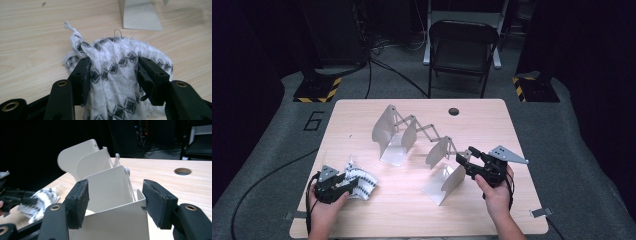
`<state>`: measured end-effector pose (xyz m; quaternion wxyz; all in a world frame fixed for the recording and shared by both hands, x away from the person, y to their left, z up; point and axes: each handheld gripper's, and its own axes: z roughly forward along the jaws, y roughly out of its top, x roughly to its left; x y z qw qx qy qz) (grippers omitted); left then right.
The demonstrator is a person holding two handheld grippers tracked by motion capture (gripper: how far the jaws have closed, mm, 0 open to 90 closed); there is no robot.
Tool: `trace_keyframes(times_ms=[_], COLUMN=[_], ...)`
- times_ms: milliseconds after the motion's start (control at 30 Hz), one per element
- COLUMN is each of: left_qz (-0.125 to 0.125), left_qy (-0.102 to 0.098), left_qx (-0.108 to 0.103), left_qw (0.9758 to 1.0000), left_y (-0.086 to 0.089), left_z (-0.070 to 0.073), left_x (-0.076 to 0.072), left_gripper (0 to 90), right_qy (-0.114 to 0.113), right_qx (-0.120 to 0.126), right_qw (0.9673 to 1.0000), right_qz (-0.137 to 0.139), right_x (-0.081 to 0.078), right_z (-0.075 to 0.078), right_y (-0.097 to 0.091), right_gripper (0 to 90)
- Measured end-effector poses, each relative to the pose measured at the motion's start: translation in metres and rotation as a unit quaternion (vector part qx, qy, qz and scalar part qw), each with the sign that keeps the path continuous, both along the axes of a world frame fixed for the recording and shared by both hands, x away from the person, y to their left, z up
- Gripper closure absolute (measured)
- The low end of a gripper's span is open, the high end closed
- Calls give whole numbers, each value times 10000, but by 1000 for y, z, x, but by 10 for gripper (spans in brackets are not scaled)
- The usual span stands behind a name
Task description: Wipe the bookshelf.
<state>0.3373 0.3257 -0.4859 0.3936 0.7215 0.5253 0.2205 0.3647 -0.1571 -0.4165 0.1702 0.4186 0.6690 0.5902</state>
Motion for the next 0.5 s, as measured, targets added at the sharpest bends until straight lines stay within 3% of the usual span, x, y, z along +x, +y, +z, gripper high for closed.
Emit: trace_keyframes(times_ms=[67, 233, 367, 500], left_qz=[15, -96, -346, -607], left_qy=[-41, -390, -452, -450], left_qx=[-74, -218, -250, -245], left_qw=[10000, 9990, 9981, 9968], left_y=[-1, -12, -26, -45], left_z=[6, 25, 33, 39], left_x=[-2, -6, -1, 13], left_gripper=[457, 471, 496, 538], right_qy=[-8, -21, -35, -44], right_qx=[-9, -47, 8, 77], right_qw=[10000, 9997, 9998, 9998], right_qz=[68, 221, 213, 198], right_x=[-4, -9, -9, -10], right_z=[0, -1, -2, -4], right_y=[4, 11, 12, 12], right_gripper=[386, 391, 393, 395])
